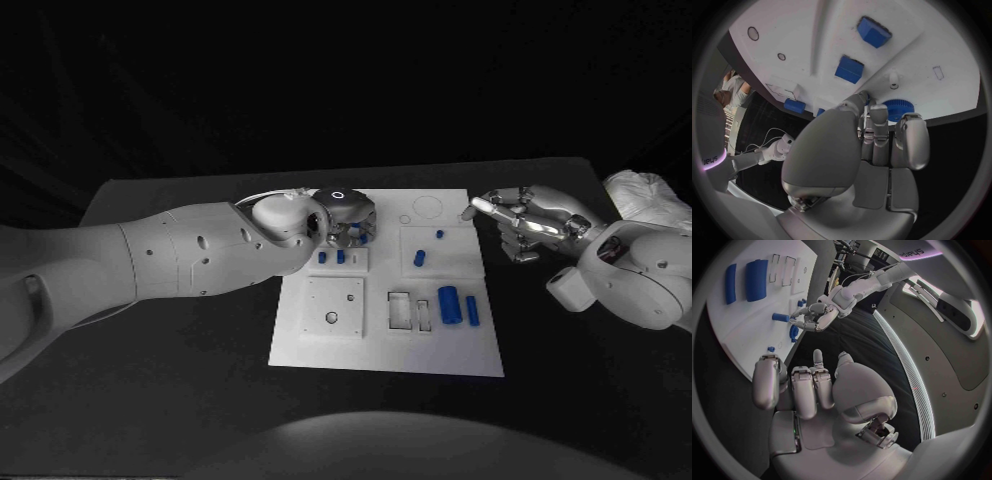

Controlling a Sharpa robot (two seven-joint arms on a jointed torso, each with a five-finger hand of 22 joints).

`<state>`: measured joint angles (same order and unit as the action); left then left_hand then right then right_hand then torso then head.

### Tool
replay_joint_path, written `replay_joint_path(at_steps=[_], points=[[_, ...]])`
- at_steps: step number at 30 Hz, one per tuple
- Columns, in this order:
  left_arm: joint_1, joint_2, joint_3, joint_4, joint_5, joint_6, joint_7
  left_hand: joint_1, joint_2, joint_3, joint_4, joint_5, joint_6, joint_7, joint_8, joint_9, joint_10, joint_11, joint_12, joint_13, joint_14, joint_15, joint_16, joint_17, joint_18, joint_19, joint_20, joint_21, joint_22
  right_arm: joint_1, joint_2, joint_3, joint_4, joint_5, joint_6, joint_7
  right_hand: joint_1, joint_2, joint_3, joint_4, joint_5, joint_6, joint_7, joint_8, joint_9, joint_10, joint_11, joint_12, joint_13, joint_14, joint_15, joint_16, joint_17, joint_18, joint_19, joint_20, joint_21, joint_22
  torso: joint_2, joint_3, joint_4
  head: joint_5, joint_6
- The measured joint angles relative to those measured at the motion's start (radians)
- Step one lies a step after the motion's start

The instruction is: Assemble the parts on the task board

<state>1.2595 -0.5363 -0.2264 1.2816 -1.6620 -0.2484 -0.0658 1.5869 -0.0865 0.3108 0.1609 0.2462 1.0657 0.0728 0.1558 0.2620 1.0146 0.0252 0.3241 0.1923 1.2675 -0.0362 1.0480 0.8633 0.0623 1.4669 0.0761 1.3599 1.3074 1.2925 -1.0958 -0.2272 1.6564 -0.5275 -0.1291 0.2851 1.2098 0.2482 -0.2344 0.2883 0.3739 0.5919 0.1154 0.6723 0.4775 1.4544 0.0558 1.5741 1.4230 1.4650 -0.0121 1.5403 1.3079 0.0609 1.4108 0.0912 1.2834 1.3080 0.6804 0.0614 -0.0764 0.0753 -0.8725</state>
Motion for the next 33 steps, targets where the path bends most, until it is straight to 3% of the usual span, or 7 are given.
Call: replay_joint_path(at_steps=[5,10,13,17,20,27,33], points=[[-0.001,-0.008,0.0,0.004,0.0,-0.044,0.016,0.001,0.001,0.0,-0.006,-0.001,0.025,0.004,0.009,0.003,0.03,0.0,0.009,0.0,0.013,-0.008,0.006,0.003,0.0,-0.002,-0.005,0.01,0.0,-0.001,0.0,0.0,-0.001,0.0,0.001,-0.002,0.0,0.0,0.0,0.0,0.0,0.0,0.0,0.0,0.0,0.0,0.0,0.0,0.0,0.0,0.0,-0.004,0.0,0.0,-0.004,0.004,-0.004,0.0,-0.001,-0.0005,0.0,0.001,0.0],[0.001,-0.046,0.011,0.038,0.001,-0.081,0.032,0.001,0.001,0.0,-0.006,-0.021,0.031,0.007,0.014,0.006,0.04,-0.002,0.009,-0.002,0.02,-0.009,0.003,-0.018,0.0,0.002,-0.009,0.01,0.0,-0.001,0.001,0.0,-0.003,0.0,0.002,-0.005,0.0,0.0,0.0,0.0,0.0,0.0,0.0,0.0,0.0,0.001,0.001,0.0,0.0,0.001,0.002,-0.004,0.0,0.0,-0.007,0.0,-0.009,0.0,-0.002,-0.0006,0.0004,0.0,0.0],[0.011,-0.073,0.015,0.061,0.002,-0.084,0.038,0.001,0.001,0.0,-0.006,-0.034,0.035,0.003,0.014,0.006,0.042,-0.002,0.005,-0.008,0.02,-0.009,-0.009,-0.031,0.0,0.002,-0.009,0.009,0.0,-0.002,0.003,0.0,-0.004,0.0,0.004,-0.007,0.0,0.0,0.0,0.0,0.0,0.0,0.0,0.0,0.0,0.001,0.001,0.0,0.0,0.001,0.002,-0.008,0.0,0.0,-0.011,0.003,-0.013,0.0,-0.002,-0.0005,0.0005,0.0,0.0],[0.035,-0.117,0.019,0.093,0.006,-0.076,0.049,0.001,0.001,0.0,-0.006,-0.048,0.037,0.001,0.014,0.005,0.052,-0.004,-0.009,-0.016,0.02,-0.009,-0.022,-0.047,0.0,0.001,-0.009,-0.001,0.0,-0.002,0.007,0.0,-0.006,0.001,0.008,-0.012,0.003,0.003,0.0,0.0,0.0,0.0,0.0,0.0,-0.001,0.001,0.001,0.0,0.002,0.001,0.002,-0.012,0.0,0.0,-0.015,0.007,-0.019,0.0,-0.003,0.0,0.0012,0.001,0.0],[0.044,-0.145,0.016,0.111,0.009,-0.061,0.054,-0.002,-0.003,0.0,-0.006,-0.055,0.039,0.0,0.014,0.003,0.053,-0.005,-0.019,-0.022,0.01,-0.01,-0.033,-0.06,0.0,-0.002,-0.012,-0.01,0.0,-0.003,0.009,0.0,-0.009,0.001,0.01,-0.014,0.004,0.004,0.0,0.0,0.0,0.004,0.004,-0.003,-0.001,0.002,0.002,0.0,0.002,0.001,0.002,-0.012,0.0,0.0,-0.018,0.004,-0.025,0.0,-0.004,0.0007,0.0019,0.002,0.0],[0.048,-0.191,0.004,0.137,0.021,-0.003,0.056,-0.006,-0.006,-0.003,-0.003,-0.065,0.038,0.0,0.004,-0.001,0.056,-0.008,-0.031,-0.032,0.003,-0.01,-0.045,-0.077,0.0,-0.005,-0.016,-0.021,0.0,-0.009,0.011,0.0,-0.014,0.001,0.016,-0.02,0.006,0.006,0.0,0.0,0.0,0.004,0.004,-0.004,-0.002,0.002,0.002,-0.005,0.01,0.002,0.002,-0.018,0.0,0.0,-0.021,0.007,-0.029,0.0,-0.006,0.0013,0.0069,0.003,0.0],[0.046,-0.199,0.0,0.137,0.038,0.021,0.052,-0.006,-0.006,0.0,0.0,-0.072,0.018,-0.006,-0.013,-0.01,0.056,-0.008,-0.046,-0.041,-0.001,-0.014,-0.048,-0.085,0.0,-0.005,-0.016,-0.024,0.0,-0.012,0.015,0.0,-0.018,0.002,0.02,-0.024,0.007,0.007,0.0,0.0,0.0,0.004,0.004,-0.004,-0.002,0.002,0.002,-0.005,0.017,0.001,0.005,-0.018,0.0,0.0,-0.029,0.007,-0.035,0.0,-0.007,0.0013,0.0092,0.012,0.0]])
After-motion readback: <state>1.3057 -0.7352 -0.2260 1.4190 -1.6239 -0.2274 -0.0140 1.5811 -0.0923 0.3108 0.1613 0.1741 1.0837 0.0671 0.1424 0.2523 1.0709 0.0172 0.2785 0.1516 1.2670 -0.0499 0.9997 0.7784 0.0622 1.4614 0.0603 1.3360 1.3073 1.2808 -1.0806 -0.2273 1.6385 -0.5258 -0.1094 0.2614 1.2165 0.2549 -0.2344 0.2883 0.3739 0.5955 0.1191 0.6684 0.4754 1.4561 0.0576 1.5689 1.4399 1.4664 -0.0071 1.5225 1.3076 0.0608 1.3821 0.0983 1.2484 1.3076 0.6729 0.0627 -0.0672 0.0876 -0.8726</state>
